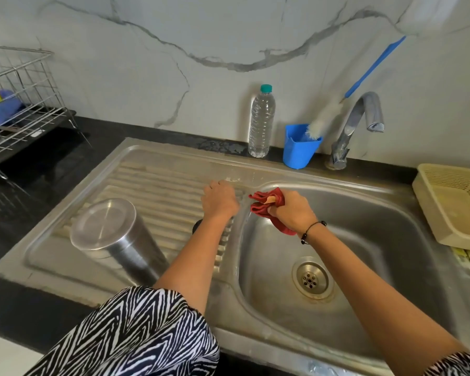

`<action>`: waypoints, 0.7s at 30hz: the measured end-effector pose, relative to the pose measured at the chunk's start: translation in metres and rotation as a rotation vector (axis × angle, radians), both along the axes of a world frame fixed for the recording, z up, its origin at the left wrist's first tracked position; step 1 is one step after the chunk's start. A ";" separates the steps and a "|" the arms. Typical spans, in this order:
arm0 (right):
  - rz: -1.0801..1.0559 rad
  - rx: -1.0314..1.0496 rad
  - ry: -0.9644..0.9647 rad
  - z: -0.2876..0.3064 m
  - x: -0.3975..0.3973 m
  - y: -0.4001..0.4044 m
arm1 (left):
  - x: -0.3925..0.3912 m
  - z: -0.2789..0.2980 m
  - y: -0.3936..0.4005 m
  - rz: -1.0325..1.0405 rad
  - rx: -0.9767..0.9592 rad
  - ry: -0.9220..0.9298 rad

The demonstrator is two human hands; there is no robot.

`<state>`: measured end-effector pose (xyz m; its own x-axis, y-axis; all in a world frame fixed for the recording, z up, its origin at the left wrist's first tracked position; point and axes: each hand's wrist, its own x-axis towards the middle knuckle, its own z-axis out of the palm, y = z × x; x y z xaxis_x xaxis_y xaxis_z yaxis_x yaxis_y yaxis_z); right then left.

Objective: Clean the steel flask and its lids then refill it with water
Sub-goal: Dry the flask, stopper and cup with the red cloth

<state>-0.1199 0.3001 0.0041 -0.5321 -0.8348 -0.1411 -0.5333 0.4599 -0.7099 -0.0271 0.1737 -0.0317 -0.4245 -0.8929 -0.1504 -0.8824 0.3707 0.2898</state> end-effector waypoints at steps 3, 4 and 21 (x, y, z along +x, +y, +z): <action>-0.014 -0.005 0.004 -0.002 -0.004 0.006 | 0.000 0.004 0.004 -0.005 -0.001 -0.077; -0.022 -0.003 0.004 -0.003 -0.006 0.009 | 0.000 0.005 0.005 -0.005 0.000 -0.106; -0.360 -0.130 0.236 0.046 -0.137 0.127 | -0.105 0.062 0.112 -0.545 -0.014 -0.011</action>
